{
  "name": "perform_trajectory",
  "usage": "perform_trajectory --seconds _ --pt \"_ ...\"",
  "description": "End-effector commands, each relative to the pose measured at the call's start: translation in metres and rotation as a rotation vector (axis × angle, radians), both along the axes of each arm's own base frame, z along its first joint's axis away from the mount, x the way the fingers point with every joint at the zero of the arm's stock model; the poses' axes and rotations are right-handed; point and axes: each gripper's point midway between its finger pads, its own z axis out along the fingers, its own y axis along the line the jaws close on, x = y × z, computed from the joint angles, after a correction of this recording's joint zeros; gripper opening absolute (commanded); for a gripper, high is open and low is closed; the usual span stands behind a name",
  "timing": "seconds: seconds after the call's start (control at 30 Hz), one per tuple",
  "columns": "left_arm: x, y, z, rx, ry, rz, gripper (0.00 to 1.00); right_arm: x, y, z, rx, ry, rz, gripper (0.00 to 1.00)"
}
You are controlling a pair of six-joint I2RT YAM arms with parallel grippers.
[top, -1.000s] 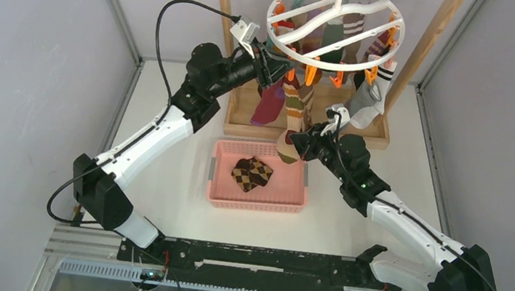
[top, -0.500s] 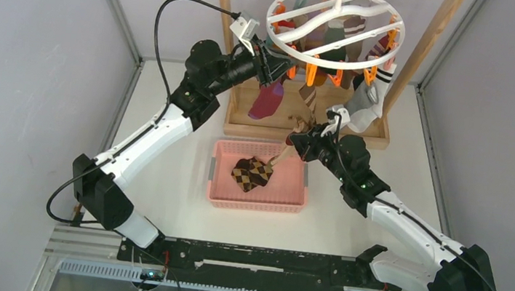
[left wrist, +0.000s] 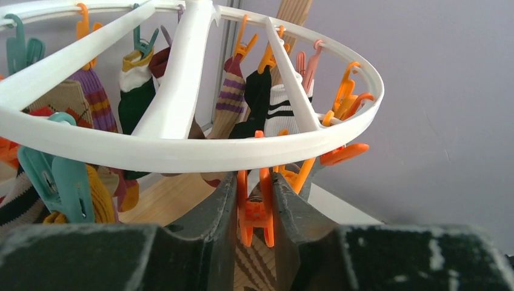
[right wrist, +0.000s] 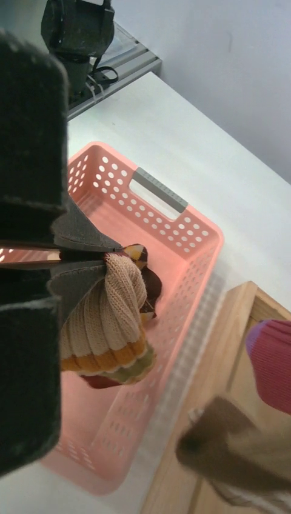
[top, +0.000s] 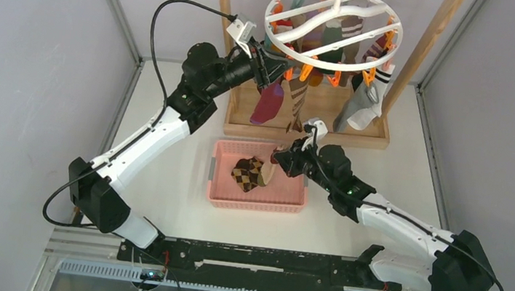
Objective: Remove the socks clipped to the hanger
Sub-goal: Place the sock in the bin.
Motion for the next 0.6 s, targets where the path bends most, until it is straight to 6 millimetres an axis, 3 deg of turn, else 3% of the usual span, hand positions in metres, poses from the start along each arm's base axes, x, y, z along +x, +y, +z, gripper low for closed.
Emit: perform_trajectory --seconds 0.0,0.13,0.2,0.43,0.57 --pt "-0.011 0.010 0.015 -0.028 -0.044 0.007 0.02 -0.001 0.010 -0.005 0.010 -0.001 -0.009 0.12" --pt "-0.013 0.011 0.011 -0.025 -0.042 0.009 0.02 0.000 0.013 -0.021 -0.008 0.040 -0.018 0.12" --pt "-0.013 0.011 0.010 -0.025 -0.043 0.010 0.03 0.000 0.014 -0.027 -0.012 0.060 -0.019 0.18" --pt "-0.015 0.012 0.007 -0.021 -0.040 0.008 0.05 0.003 0.012 -0.045 -0.037 0.112 -0.047 0.53" --pt "-0.017 0.012 0.008 -0.018 -0.039 0.002 0.14 0.008 0.004 -0.042 -0.039 0.114 -0.088 0.70"
